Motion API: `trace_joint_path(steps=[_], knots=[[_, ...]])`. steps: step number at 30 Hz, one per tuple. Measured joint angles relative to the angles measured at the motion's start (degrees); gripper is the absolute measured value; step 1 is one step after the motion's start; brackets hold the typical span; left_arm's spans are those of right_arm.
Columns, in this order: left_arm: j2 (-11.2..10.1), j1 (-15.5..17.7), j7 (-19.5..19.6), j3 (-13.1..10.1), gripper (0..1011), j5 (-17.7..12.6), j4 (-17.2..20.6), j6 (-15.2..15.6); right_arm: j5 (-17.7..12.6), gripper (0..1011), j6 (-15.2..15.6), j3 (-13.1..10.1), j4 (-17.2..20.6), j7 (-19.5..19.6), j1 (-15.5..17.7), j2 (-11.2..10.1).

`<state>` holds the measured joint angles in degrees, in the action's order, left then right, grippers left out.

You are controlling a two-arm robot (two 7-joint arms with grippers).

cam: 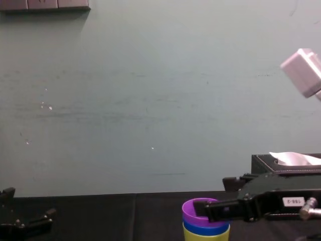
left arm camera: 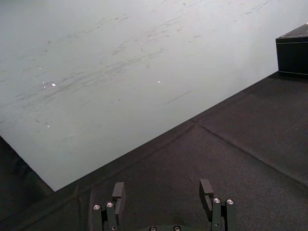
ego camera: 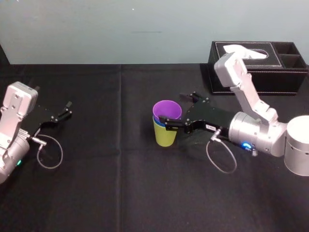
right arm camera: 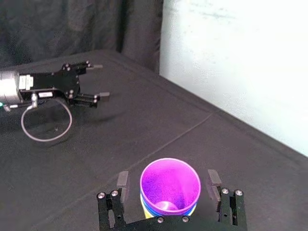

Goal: Stack the three plastic cups sequentially using one hand.

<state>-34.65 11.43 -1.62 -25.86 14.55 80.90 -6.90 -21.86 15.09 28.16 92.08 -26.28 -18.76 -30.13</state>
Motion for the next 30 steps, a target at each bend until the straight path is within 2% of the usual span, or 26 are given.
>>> trace_joint_path(steps=[4, 8, 14, 22, 30], knots=[[0.0, 0.0, 0.0, 0.0, 1011, 0.0, 0.0, 0.0, -0.2, 1003, -0.4, -1.5, 2.1, 1.1, 1.7, -0.7], [0.0, 0.0, 0.0, 0.0, 1011, 0.0, 0.0, 0.0, -0.7, 1003, -1.3, -4.2, 4.7, 2.8, 4.6, -1.8], [0.0, 0.0, 0.0, 0.0, 1011, 0.0, 0.0, 0.0, -1.2, 1002, -3.0, -7.9, 6.5, 5.1, 8.7, -3.0], [0.0, 0.0, 0.0, 0.0, 1011, 0.0, 0.0, 0.0, -2.4, 1003, -6.1, -13.7, 5.6, 7.1, 14.5, -3.6], [0.0, 0.0, 0.0, 0.0, 1011, 0.0, 0.0, 0.0, -2.8, 1003, -7.2, -16.1, 3.3, 7.3, 16.6, -2.9]])
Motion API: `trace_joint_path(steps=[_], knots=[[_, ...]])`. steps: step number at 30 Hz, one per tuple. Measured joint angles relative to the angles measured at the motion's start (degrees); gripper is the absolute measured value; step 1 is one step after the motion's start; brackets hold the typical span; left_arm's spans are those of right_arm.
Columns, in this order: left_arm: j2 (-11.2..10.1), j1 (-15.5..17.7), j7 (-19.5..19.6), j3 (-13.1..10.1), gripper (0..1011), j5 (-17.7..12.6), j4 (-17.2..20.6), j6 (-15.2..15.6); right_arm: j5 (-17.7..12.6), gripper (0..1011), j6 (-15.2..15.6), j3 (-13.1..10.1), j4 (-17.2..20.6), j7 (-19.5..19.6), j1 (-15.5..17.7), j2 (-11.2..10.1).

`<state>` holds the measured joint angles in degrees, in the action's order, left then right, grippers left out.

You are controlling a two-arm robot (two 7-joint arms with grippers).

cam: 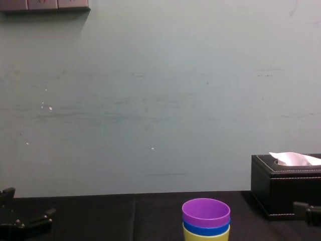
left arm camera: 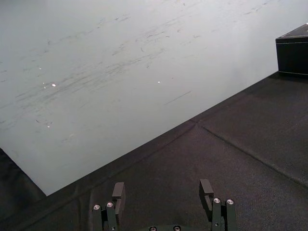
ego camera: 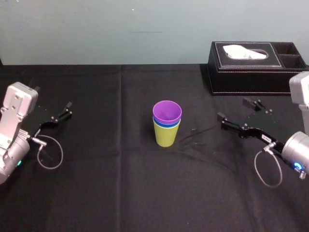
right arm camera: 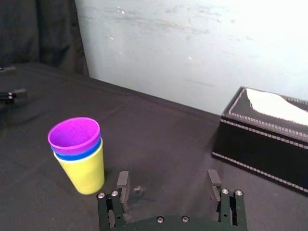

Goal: Stack the three plastic cups sequentially using one hand.

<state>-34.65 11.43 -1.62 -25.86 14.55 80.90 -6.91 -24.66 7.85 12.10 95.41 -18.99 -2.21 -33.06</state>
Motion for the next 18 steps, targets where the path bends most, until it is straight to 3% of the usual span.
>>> trace_joint_path(steps=[6, 18], knots=[[0.0, 0.0, 0.0, 0.0, 1011, 0.0, 0.0, 0.0, 0.7, 1003, -0.3, -0.3, -2.0, 0.0, 0.3, 0.9], [0.0, 0.0, 0.0, 0.0, 1011, 0.0, 0.0, 0.0, 0.7, 1003, -0.3, -0.2, -1.7, 0.0, 0.2, 0.8]])
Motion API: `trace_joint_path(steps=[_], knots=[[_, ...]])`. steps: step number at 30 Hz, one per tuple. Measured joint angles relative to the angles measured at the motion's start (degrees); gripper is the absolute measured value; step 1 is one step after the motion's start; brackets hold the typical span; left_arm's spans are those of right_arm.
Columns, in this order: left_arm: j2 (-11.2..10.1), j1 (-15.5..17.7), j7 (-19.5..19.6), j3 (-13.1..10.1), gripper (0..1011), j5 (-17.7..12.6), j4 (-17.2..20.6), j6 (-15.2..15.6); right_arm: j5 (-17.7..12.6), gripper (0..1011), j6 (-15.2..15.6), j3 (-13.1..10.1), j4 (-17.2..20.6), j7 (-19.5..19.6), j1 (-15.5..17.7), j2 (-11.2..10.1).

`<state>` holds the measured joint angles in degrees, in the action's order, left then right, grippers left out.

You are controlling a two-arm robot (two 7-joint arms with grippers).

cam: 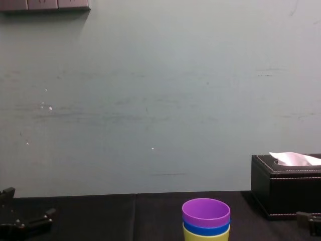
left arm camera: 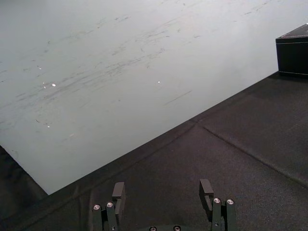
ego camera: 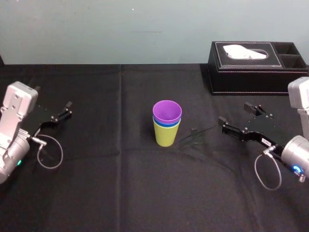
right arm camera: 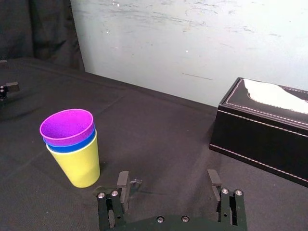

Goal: Stack the three plastic cups sequentially using one hand.

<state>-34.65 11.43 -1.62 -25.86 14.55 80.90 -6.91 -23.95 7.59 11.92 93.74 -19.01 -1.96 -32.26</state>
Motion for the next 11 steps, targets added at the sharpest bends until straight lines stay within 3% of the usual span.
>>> trace_joint_path(steps=[11], knots=[[0.0, 0.0, 0.0, 0.0, 1011, 0.0, 0.0, 0.0, 0.0, 1003, 0.0, 0.1, 0.1, 0.0, -0.1, 0.0]])
